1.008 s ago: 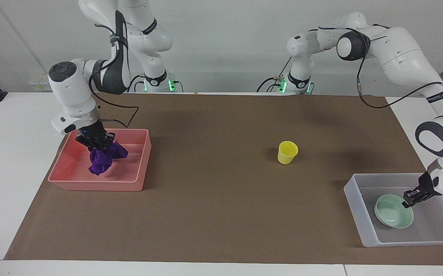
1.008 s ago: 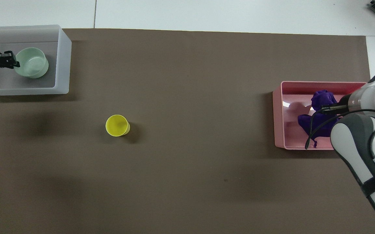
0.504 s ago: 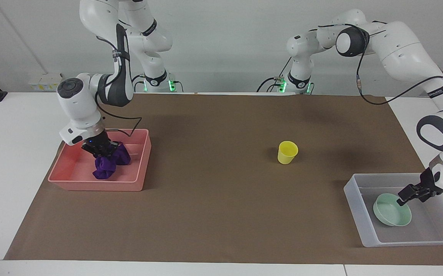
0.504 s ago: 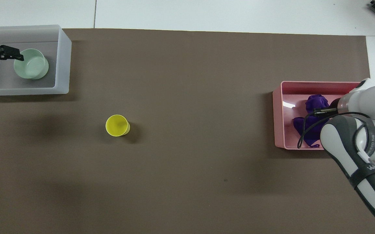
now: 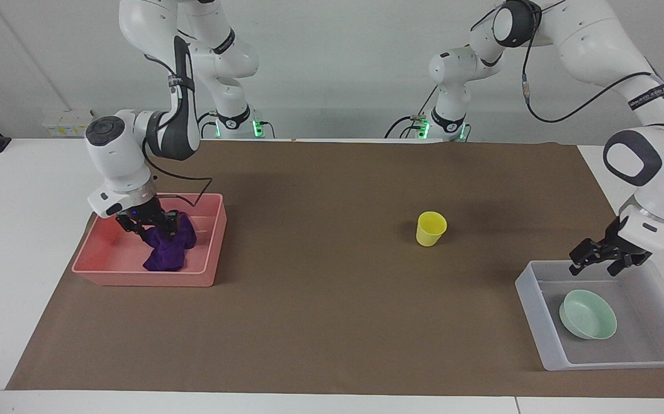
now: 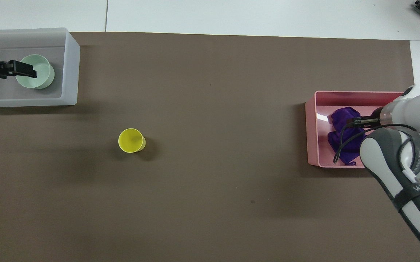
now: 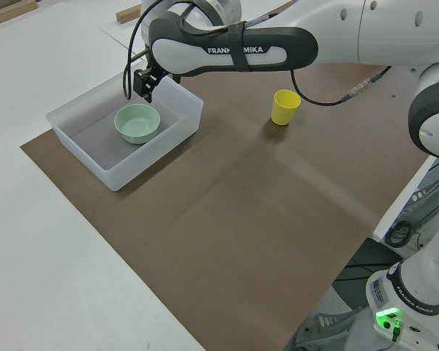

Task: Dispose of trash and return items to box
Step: 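Lower the purple cloth into the pink box and open the right gripper, then reach the left gripper to the yellow cup while the right gripper withdraws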

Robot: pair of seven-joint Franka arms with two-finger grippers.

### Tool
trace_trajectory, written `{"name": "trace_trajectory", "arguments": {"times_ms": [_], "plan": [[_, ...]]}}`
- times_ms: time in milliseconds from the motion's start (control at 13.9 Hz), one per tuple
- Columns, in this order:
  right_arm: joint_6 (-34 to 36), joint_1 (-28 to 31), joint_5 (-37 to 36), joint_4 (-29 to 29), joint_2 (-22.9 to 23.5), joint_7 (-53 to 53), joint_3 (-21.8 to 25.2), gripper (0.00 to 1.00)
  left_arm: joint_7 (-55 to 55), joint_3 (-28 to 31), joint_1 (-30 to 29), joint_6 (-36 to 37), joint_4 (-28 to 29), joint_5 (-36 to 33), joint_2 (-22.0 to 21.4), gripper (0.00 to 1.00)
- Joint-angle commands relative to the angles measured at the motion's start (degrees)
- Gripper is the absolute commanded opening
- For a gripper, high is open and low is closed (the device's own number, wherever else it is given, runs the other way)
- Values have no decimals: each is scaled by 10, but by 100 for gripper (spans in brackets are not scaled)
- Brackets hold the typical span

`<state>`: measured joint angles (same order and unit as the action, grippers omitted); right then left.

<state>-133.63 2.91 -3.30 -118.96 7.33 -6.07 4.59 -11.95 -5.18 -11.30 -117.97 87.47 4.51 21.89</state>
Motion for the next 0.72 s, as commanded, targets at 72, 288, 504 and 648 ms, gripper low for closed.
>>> {"name": "trace_trajectory", "arguments": {"times_ms": [72, 288, 504, 648], "plan": [[56, -2, 2, 35, -26, 40, -14, 100, 50, 9, 46, -4, 94, 4, -71, 100], [121, -2, 2, 71, -44, 89, -34, 100, 97, 10, 90, -11, 135, 3, -89, 100], [207, -1, 3, 131, -57, 109, -47, 100, 125, 10, 135, -51, 201, 3, -112, 100], [245, -1, 4, 165, -64, 119, -54, 100, 125, 9, 166, -87, 253, 3, -130, 100]]}}
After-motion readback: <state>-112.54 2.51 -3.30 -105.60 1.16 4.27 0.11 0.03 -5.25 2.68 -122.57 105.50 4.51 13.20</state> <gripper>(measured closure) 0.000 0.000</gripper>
